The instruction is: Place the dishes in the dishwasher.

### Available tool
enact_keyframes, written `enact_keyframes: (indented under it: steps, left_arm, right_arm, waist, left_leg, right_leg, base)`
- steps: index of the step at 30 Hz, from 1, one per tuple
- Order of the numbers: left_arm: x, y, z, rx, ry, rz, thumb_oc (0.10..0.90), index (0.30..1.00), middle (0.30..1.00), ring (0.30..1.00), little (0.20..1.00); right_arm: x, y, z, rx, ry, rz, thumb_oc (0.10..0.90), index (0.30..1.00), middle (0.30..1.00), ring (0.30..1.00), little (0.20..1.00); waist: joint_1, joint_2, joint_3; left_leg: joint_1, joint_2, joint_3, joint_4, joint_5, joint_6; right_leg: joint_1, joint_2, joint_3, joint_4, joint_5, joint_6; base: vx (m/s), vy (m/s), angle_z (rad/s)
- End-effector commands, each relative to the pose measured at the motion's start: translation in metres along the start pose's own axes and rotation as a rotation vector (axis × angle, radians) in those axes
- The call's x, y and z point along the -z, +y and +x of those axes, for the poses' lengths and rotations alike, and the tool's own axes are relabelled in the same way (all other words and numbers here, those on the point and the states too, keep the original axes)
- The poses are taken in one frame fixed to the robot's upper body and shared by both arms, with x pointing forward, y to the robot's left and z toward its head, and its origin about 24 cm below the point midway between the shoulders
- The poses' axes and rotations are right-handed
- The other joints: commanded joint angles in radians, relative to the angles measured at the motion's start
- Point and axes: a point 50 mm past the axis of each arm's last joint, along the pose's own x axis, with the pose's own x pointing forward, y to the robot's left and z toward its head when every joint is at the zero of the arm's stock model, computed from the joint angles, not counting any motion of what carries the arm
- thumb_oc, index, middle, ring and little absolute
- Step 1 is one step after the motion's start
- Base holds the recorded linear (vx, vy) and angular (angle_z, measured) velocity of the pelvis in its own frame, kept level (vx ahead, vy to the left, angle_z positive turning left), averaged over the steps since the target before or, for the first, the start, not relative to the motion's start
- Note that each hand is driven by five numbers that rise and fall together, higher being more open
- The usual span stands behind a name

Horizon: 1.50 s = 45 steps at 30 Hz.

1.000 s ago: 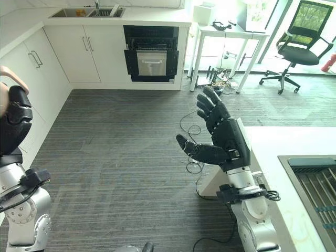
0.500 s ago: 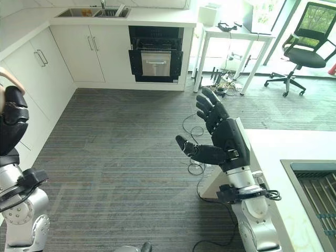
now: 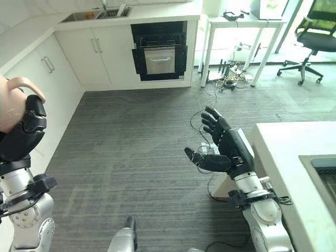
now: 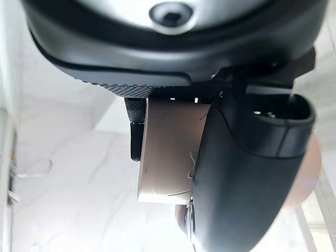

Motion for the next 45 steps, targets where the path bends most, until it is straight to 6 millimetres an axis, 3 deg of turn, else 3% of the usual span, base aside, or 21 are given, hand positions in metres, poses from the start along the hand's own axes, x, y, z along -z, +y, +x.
enact_keyframes:
  steps: [1,3,4,5,6,8,10,11,15,20,24,27,28,29,30,33,34,36,39,41,45]
  left_arm:
    - [-0.030,-0.007,0.019,0.116,-0.164,-0.024,0.400,0.300,0.300,0.300,0.300]
    - [-0.026,-0.015,0.020,0.155,-0.135,-0.011,0.400,0.300,0.300,0.300,0.300]
    - [-0.019,-0.019,0.019,0.174,-0.087,-0.008,0.400,0.300,0.300,0.300,0.300]
    - [-0.015,-0.021,0.018,0.191,-0.061,-0.001,0.400,0.300,0.300,0.300,0.300]
    - [-0.015,-0.021,0.018,0.194,-0.061,0.000,0.400,0.300,0.300,0.300,0.300]
    - [-0.014,-0.020,0.017,0.216,-0.057,0.013,0.400,0.300,0.300,0.300,0.300]
    - [-0.014,-0.016,0.016,0.218,-0.058,0.020,0.400,0.300,0.300,0.300,0.300]
    - [-0.017,-0.011,0.013,0.218,-0.063,0.026,0.400,0.300,0.300,0.300,0.300]
    - [-0.018,-0.009,0.005,0.213,-0.066,0.038,0.400,0.300,0.300,0.300,0.300]
    - [-0.020,-0.011,0.002,0.265,-0.060,0.047,0.400,0.300,0.300,0.300,0.300]
    - [-0.017,-0.007,0.004,0.227,-0.046,0.052,0.400,0.300,0.300,0.300,0.300]
    - [-0.019,-0.005,0.003,0.220,-0.046,0.042,0.400,0.300,0.300,0.300,0.300]
    - [-0.019,-0.004,0.001,0.222,-0.045,0.042,0.400,0.300,0.300,0.300,0.300]
    - [-0.017,-0.005,-0.001,0.228,-0.031,0.039,0.400,0.300,0.300,0.300,0.300]
    - [-0.016,-0.005,-0.002,0.235,-0.020,0.038,0.400,0.300,0.300,0.300,0.300]
    - [-0.013,-0.008,-0.007,0.261,0.001,0.058,0.400,0.300,0.300,0.300,0.300]
    - [-0.012,-0.010,-0.009,0.266,0.010,0.060,0.400,0.300,0.300,0.300,0.300]
    - [-0.009,-0.011,-0.010,0.267,0.018,0.058,0.400,0.300,0.300,0.300,0.300]
    - [-0.011,-0.006,-0.013,0.256,0.016,0.079,0.400,0.300,0.300,0.300,0.300]
    - [-0.013,-0.001,-0.015,0.247,0.017,0.134,0.400,0.300,0.300,0.300,0.300]
    - [-0.013,0.004,-0.011,0.202,0.015,0.136,0.400,0.300,0.300,0.300,0.300]
  right_arm:
    - [-0.051,0.016,0.017,-0.058,-0.297,-0.043,0.800,0.900,0.900,0.900,0.900]
    - [-0.050,0.016,0.017,-0.031,-0.275,-0.028,0.800,0.900,0.900,0.900,0.900]
    - [-0.044,0.020,0.017,-0.019,-0.251,-0.004,0.800,0.900,0.900,0.900,0.900]
    - [-0.039,0.024,0.017,-0.035,-0.239,-0.005,0.800,0.900,0.900,0.900,0.900]
    - [-0.038,0.025,0.017,-0.036,-0.239,-0.005,0.800,0.900,0.900,0.900,0.900]
    - [-0.039,0.022,0.014,-0.037,-0.253,-0.003,0.800,0.900,0.900,0.900,0.900]
    - [-0.038,0.018,0.013,-0.035,-0.259,0.010,0.800,0.900,0.900,0.900,0.900]
    - [-0.037,0.013,0.012,-0.032,-0.261,0.032,0.800,0.900,0.900,0.900,0.900]
    - [-0.033,0.019,0.014,-0.043,-0.263,0.053,0.800,0.900,0.900,0.900,0.900]
    - [-0.038,0.027,0.017,-0.065,-0.296,0.033,0.800,0.900,0.900,0.900,0.900]
    - [-0.039,0.023,0.021,-0.062,-0.287,0.025,0.800,0.900,0.900,0.900,0.900]
    - [-0.038,0.020,0.020,-0.049,-0.286,0.034,0.800,0.900,0.900,0.900,0.900]
    - [-0.037,0.019,0.019,-0.043,-0.284,0.023,0.800,0.900,0.900,0.900,0.900]
    - [-0.037,0.017,0.017,-0.041,-0.275,0.016,0.800,0.900,0.900,0.900,0.900]
    - [-0.036,0.016,0.016,-0.043,-0.270,0.017,0.800,0.900,0.900,0.900,0.900]
    - [-0.038,0.016,0.014,-0.070,-0.277,0.013,0.800,0.900,0.900,0.900,0.900]
    - [-0.040,0.019,0.013,-0.090,-0.296,-0.016,0.800,0.900,0.900,0.900,0.900]
    - [-0.042,0.023,0.016,-0.092,-0.307,-0.026,0.800,0.900,0.900,0.900,0.900]
    - [-0.041,0.028,0.022,-0.105,-0.302,0.022,0.800,0.900,0.900,0.900,0.900]
    - [-0.038,0.033,0.025,-0.137,-0.290,0.027,0.800,0.900,0.900,0.900,0.900]
    - [-0.036,0.035,0.025,-0.128,-0.295,0.027,0.800,0.900,0.900,0.900,0.900]
  waist:
    - [0.015,-0.045,-0.083]
    - [0.012,-0.038,-0.092]
    - [-0.004,-0.018,-0.096]
    - [-0.023,-0.011,-0.089]
    - [-0.023,-0.011,-0.090]
    - [-0.039,-0.038,-0.073]
    - [-0.052,-0.047,-0.058]
    - [-0.064,-0.081,-0.035]
    - [-0.078,-0.088,-0.017]
    - [-0.069,-0.092,-0.045]
    - [-0.067,-0.090,-0.074]
    - [-0.064,-0.084,-0.089]
    - [-0.065,-0.082,-0.092]
    - [-0.059,-0.094,-0.096]
    - [-0.057,-0.099,-0.094]
    - [-0.054,-0.113,-0.087]
    - [-0.044,-0.123,-0.072]
    - [-0.025,-0.125,-0.054]
    - [0.003,-0.111,-0.046]
    - [0.024,-0.083,-0.047]
    - [0.036,-0.020,-0.060]
  left_leg:
    - [-0.007,0.014,-0.032,0.000,-0.066,0.005]
    - [0.025,-0.018,-0.041,0.000,-0.087,0.043]
    - [0.080,-0.042,-0.036,0.000,-0.120,0.076]
    - [0.106,-0.044,-0.013,0.000,-0.133,0.081]
    - [0.107,-0.042,-0.010,0.000,-0.135,0.079]
    - [0.128,-0.065,0.000,0.000,-0.152,0.073]
    - [0.155,-0.071,-0.003,0.000,-0.175,0.068]
    - [0.192,-0.107,-0.006,0.000,-0.218,0.065]
    - [0.246,-0.119,-0.038,0.000,-0.280,0.068]
    - [0.280,-0.106,-0.031,0.000,-0.319,0.058]
    - [0.334,-0.084,-0.018,0.000,-0.322,0.034]
    - [0.370,-0.063,-0.008,0.000,-0.235,0.012]
    - [0.376,-0.056,0.003,0.000,-0.184,0.000]
    - [0.384,-0.062,0.024,0.000,-0.075,-0.014]
    - [0.375,-0.068,0.031,0.044,-0.048,-0.018]
    - [0.302,-0.080,0.056,0.293,-0.001,-0.033]
    - [0.208,-0.090,0.051,0.429,0.012,-0.030]
    - [0.101,-0.104,0.039,0.464,-0.013,-0.005]
    - [0.098,-0.116,0.072,0.257,-0.021,0.009]
    - [0.127,-0.111,0.080,0.000,0.006,0.005]
    - [-0.030,0.046,0.075,0.000,-0.012,-0.035]
  right_leg:
    - [0.170,0.012,-0.013,-0.154,0.201,0.030]
    - [0.163,-0.041,-0.030,-0.015,0.330,0.031]
    - [0.051,-0.063,-0.011,0.197,0.404,0.011]
    - [-0.047,-0.013,-0.009,0.194,0.356,-0.019]
    - [-0.049,-0.004,-0.012,0.184,0.348,-0.023]
    - [-0.080,0.079,-0.070,-0.036,0.338,-0.020]
    - [-0.084,0.106,-0.107,-0.154,0.356,-0.020]
    - [-0.198,0.078,-0.092,-0.154,0.345,-0.008]
    - [-0.340,0.027,-0.050,-0.154,0.389,0.008]
    - [-0.316,0.015,-0.076,-0.154,0.370,0.019]
    - [-0.273,0.039,-0.092,-0.154,0.343,-0.004]
    - [-0.241,0.076,-0.115,-0.154,0.308,-0.045]
    - [-0.227,0.091,-0.121,-0.154,0.293,-0.060]
    - [-0.181,0.112,-0.121,-0.154,0.250,-0.092]
    - [-0.164,0.115,-0.122,-0.154,0.235,-0.101]
    - [-0.124,0.124,-0.130,-0.154,0.200,-0.139]
    - [-0.102,0.122,-0.122,-0.154,0.193,-0.154]
    - [-0.085,0.126,-0.115,-0.154,0.194,-0.149]
    - [-0.069,0.153,-0.098,-0.154,0.175,-0.128]
    - [-0.057,0.180,-0.059,-0.154,0.151,-0.107]
    - [-0.022,0.218,-0.052,-0.154,0.099,-0.101]
  base:
    - [0.31,0.320,0.21]
    - [0.35,0.419,0.40]
    - [0.35,0.430,0.38]
    - [0.28,0.306,0.27]
    - [0.18,0.056,-0.09]
    - [0.22,-0.132,0.18]
    - [0.25,-0.188,0.10]
    - [0.28,-0.224,0.05]
    - [0.29,-0.198,-0.01]
    - [0.29,-0.254,0.22]
    - [0.31,-0.257,0.12]
    - [0.29,-0.240,-0.38]
    - [0.47,-0.441,-0.74]
    - [0.43,-0.427,-0.71]
    - [0.39,-0.417,-0.61]
    - [0.19,-0.278,-0.40]
    - [0.16,-0.244,-0.23]
    - [0.19,-0.150,-0.02]
    - [0.28,0.011,-0.38]
    - [0.32,0.106,-0.94]
    - [0.21,0.155,-0.55]
